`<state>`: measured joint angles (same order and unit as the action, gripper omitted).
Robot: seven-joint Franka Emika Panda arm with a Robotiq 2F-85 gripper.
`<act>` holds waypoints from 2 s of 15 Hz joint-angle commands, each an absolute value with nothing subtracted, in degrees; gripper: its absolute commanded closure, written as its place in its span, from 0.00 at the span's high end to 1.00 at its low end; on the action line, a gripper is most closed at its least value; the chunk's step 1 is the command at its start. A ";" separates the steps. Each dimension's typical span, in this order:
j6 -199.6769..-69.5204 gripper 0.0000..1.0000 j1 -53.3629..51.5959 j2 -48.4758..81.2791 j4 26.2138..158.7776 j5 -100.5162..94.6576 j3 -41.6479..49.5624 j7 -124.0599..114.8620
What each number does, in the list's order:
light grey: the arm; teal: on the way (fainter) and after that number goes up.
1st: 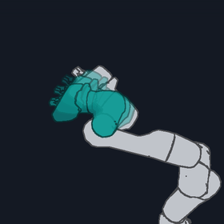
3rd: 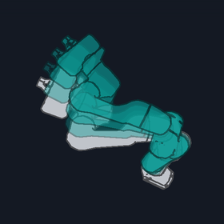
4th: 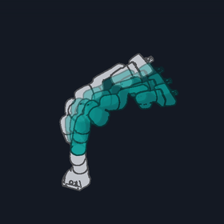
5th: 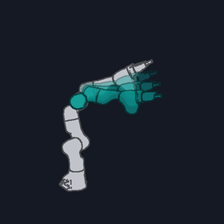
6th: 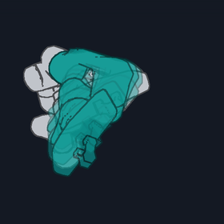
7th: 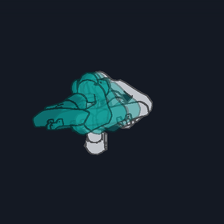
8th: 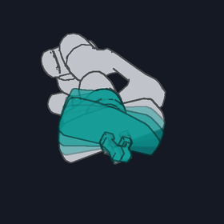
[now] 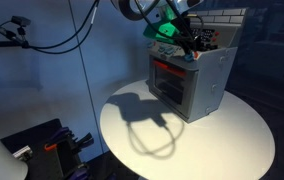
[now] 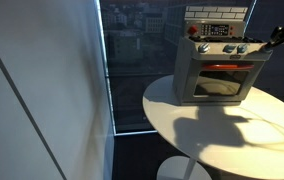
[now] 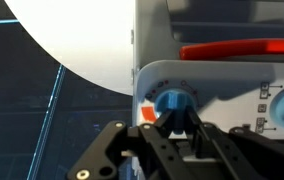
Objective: Turn the first right switch to the left
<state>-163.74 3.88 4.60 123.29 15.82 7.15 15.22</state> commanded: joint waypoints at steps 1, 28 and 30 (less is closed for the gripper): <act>-164.36 0.07 5.16 2.51 125.09 8.91 7.13 11.67; -135.49 1.00 6.62 -6.41 124.63 3.08 7.68 7.54; -130.47 1.00 6.63 -7.66 124.29 3.06 7.90 7.46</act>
